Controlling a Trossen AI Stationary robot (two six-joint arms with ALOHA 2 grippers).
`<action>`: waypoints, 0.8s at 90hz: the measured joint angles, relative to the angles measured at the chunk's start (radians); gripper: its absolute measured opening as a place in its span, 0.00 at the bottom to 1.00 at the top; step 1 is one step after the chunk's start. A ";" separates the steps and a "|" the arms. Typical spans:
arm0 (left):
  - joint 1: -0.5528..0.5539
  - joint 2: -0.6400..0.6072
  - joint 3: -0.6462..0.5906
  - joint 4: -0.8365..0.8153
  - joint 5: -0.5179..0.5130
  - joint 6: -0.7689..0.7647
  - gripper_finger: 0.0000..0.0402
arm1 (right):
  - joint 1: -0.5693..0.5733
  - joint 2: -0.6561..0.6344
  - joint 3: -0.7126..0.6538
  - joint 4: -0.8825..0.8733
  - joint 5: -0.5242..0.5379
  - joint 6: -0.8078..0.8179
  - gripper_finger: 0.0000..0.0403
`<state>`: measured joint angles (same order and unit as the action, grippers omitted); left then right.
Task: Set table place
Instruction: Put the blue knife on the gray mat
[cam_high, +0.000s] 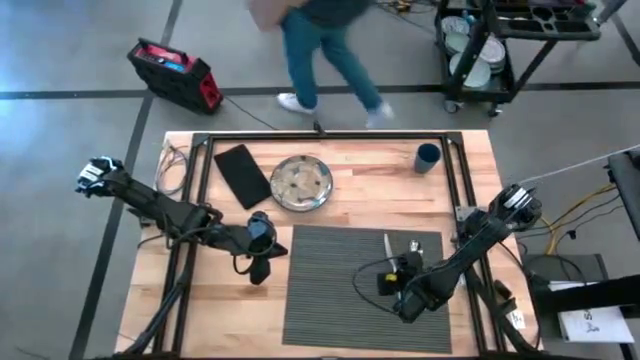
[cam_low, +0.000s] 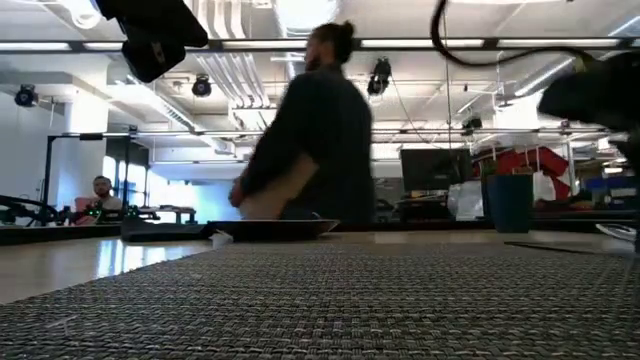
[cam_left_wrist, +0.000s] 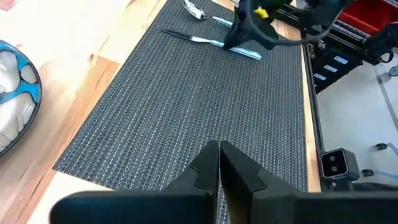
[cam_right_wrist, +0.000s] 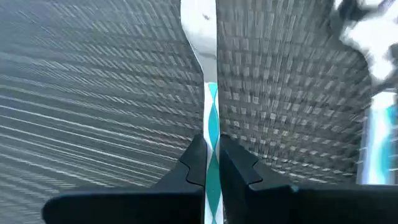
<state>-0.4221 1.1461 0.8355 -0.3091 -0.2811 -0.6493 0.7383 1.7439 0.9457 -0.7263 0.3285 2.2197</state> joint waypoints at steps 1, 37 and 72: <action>0.000 0.000 0.000 -0.001 0.000 0.000 0.00 | 0.001 0.002 -0.001 0.004 0.001 0.000 0.00; 0.000 0.002 -0.002 -0.003 0.001 0.019 0.00 | 0.012 0.028 0.142 -0.120 -0.033 -0.117 0.22; 0.002 0.270 -0.007 0.087 -0.049 0.149 0.00 | 0.010 0.024 0.314 -0.390 -0.005 -0.197 0.37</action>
<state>-0.4206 1.4157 0.8289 -0.2220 -0.3302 -0.5006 0.7486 1.7683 1.2602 -1.1166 0.3233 2.0226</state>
